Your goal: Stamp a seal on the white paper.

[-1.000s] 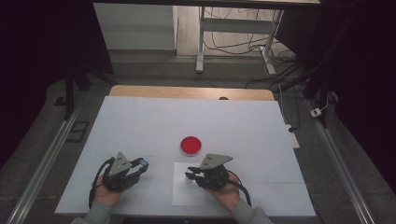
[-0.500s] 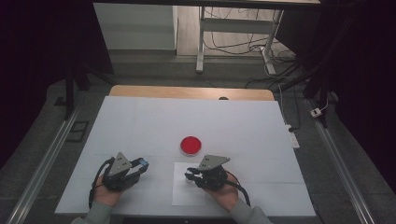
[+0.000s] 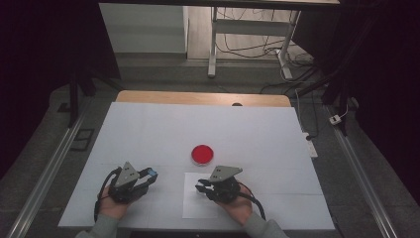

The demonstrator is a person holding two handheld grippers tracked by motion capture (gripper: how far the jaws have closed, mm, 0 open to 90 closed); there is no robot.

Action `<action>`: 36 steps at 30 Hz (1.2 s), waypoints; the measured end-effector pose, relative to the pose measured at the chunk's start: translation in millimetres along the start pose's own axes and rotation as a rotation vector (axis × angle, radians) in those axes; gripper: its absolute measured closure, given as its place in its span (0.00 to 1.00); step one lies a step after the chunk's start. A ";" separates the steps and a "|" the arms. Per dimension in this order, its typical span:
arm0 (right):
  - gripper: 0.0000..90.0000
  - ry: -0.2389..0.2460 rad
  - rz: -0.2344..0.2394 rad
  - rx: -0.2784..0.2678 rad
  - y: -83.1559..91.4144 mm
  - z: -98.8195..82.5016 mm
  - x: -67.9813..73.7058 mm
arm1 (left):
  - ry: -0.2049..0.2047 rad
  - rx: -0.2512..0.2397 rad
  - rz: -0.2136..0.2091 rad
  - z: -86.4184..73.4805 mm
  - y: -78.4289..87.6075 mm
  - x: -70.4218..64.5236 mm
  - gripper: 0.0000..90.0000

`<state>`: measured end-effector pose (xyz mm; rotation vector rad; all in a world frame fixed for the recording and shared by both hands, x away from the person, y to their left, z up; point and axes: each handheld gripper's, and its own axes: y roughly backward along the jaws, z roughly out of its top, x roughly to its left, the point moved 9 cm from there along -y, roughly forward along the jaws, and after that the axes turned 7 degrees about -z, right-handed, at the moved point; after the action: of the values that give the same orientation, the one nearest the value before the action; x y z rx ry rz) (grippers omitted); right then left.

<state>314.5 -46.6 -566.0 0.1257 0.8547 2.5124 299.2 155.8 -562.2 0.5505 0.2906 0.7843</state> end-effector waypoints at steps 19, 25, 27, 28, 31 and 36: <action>0.84 0.029 -0.008 0.024 -1.0 -1.9 0.7 | -0.001 0.000 0.001 0.0 0.2 -0.2 0.73; 0.84 0.033 -0.010 0.036 -2.1 -3.3 1.5 | -0.001 0.000 0.001 0.0 0.4 -0.3 0.73; 0.84 0.034 -0.009 0.035 -2.2 -3.6 1.4 | -0.001 0.000 0.001 0.0 0.5 -0.4 0.73; 0.84 0.035 -0.010 0.034 -2.2 -3.6 1.5 | -0.002 0.001 0.001 0.0 0.5 -0.5 0.73; 0.84 0.035 -0.010 0.031 -2.4 -3.6 1.7 | -0.002 0.001 0.000 0.2 0.4 -0.9 0.73; 0.84 0.038 -0.014 0.034 -2.3 -4.1 1.4 | -0.002 0.001 0.001 0.1 0.5 -0.8 0.73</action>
<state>313.3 -46.7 -570.7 0.0834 0.9101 2.4950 298.4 155.5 -561.7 0.5518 0.2889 0.7846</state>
